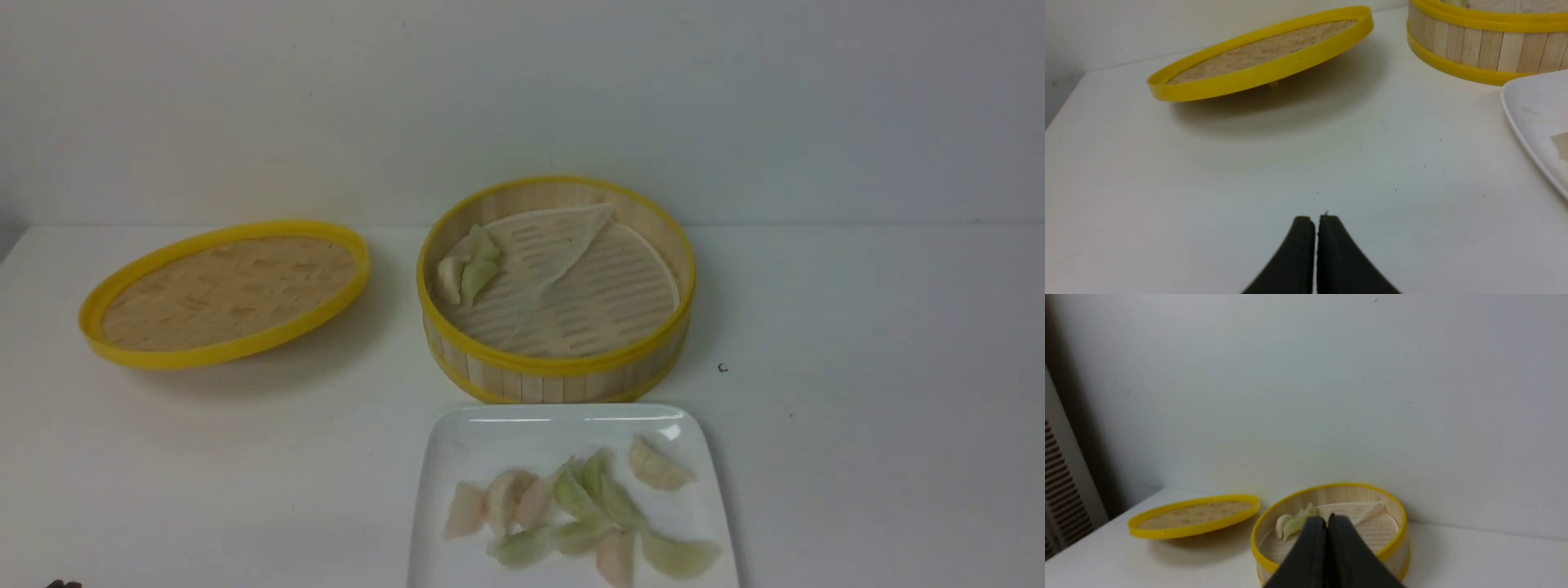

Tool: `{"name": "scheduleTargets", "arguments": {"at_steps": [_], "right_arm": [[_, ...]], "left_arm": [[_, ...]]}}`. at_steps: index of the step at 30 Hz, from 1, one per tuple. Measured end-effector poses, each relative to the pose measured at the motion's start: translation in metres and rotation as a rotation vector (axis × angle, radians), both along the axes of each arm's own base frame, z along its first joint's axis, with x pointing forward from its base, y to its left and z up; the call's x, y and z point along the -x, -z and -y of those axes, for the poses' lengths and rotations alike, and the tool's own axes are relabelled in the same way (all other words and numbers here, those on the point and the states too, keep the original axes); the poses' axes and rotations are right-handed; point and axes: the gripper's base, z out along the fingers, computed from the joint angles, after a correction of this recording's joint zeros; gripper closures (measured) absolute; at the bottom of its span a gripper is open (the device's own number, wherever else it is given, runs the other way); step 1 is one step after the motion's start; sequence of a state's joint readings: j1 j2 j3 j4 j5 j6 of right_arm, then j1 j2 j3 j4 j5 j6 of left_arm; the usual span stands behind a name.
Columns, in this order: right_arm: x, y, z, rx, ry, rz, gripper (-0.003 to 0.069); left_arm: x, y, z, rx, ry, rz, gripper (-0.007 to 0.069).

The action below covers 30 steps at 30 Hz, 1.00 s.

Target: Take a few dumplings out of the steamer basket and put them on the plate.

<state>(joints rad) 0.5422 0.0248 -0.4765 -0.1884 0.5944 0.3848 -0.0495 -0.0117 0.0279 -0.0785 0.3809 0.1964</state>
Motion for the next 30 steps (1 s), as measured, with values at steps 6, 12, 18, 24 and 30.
{"name": "scheduleTargets", "arguments": {"at_steps": [6,12,18,24,30], "right_arm": [[-0.014,0.042,0.000,-0.024,0.074,-0.134,0.0672],[-0.018,0.053,-0.002,-0.021,0.088,-0.171,0.0672],[-0.018,0.047,-0.004,-0.042,0.066,-0.109,0.0672],[-0.016,0.037,-0.012,-0.039,-0.022,0.030,0.0672],[-0.014,0.036,-0.019,0.029,-0.096,0.096,0.0672]], "left_arm": [[0.000,0.000,0.000,0.000,0.000,0.000,0.0631],[0.000,0.000,0.000,-0.001,0.000,0.000,0.0631],[0.000,0.000,0.000,-0.001,0.000,0.000,0.0631],[0.000,0.000,0.000,-0.001,0.000,0.000,0.0631],[0.000,0.000,0.000,-0.002,0.000,0.000,0.0631]]}}
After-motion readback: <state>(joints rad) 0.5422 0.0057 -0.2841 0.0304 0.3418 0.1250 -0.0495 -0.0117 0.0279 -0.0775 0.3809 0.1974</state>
